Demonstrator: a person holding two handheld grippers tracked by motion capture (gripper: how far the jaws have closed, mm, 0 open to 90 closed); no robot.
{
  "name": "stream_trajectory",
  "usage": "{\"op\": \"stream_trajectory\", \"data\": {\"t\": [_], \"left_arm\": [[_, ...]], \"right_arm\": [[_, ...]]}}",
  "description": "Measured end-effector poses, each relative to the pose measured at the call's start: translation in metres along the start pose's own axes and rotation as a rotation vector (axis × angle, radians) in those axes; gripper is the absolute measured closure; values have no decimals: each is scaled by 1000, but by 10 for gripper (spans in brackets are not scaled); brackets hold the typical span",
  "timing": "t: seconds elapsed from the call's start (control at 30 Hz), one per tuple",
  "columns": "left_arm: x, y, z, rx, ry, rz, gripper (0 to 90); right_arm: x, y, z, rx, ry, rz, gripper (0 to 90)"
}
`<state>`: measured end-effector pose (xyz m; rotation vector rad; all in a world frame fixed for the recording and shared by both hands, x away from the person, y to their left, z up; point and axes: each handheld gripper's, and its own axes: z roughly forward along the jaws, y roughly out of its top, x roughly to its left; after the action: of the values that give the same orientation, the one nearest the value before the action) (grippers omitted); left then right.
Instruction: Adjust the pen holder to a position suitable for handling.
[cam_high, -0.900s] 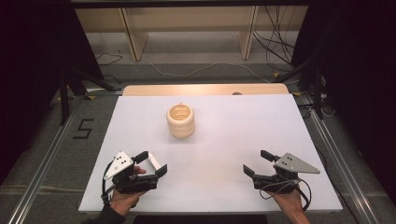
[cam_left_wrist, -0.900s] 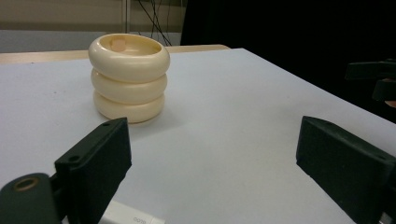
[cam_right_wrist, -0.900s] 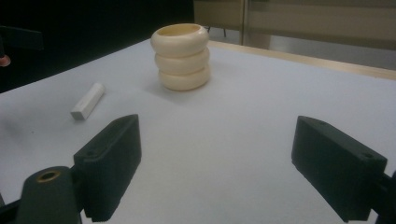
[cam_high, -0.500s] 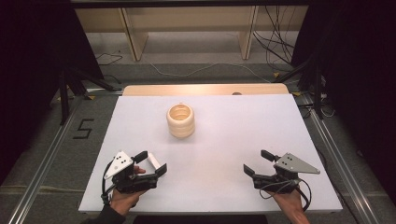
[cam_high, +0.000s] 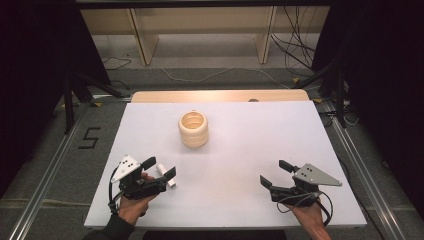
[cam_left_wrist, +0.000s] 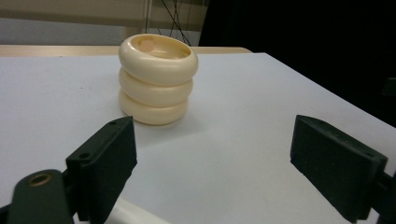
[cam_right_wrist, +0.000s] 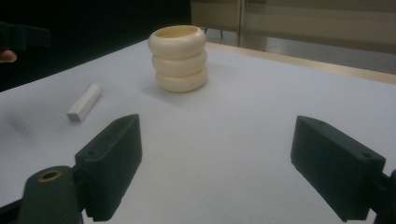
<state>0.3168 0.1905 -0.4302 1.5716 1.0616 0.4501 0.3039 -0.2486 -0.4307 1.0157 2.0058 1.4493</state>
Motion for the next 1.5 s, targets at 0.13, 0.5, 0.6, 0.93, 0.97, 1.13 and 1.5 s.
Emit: {"op": "stream_trajectory", "data": {"t": [0.13, 0.5, 0.6, 0.93, 0.97, 1.13, 1.5], "left_arm": [[5, 9, 9, 3, 44, -5, 143], [26, 26, 44, 60, 137, -46, 153], [34, 29, 50, 58, 159, -67, 174], [52, 37, 71, 69, 207, -63, 241], [53, 37, 73, 70, 212, -64, 246], [60, 40, 81, 74, 218, -71, 277], [70, 44, 100, 91, 271, -49, 373]], "right_arm": [[1, 0, 0, -2, 0, -5, 172], [0, 0, 0, -1, 3, -7, 176], [0, 0, 1, 3, 2, -7, 176], [0, 0, 2, 5, 1, -6, 178], [0, 0, 1, 5, 1, -5, 178], [0, 0, 2, 4, 2, -6, 179], [0, 0, 2, 3, 4, -5, 181]]}}
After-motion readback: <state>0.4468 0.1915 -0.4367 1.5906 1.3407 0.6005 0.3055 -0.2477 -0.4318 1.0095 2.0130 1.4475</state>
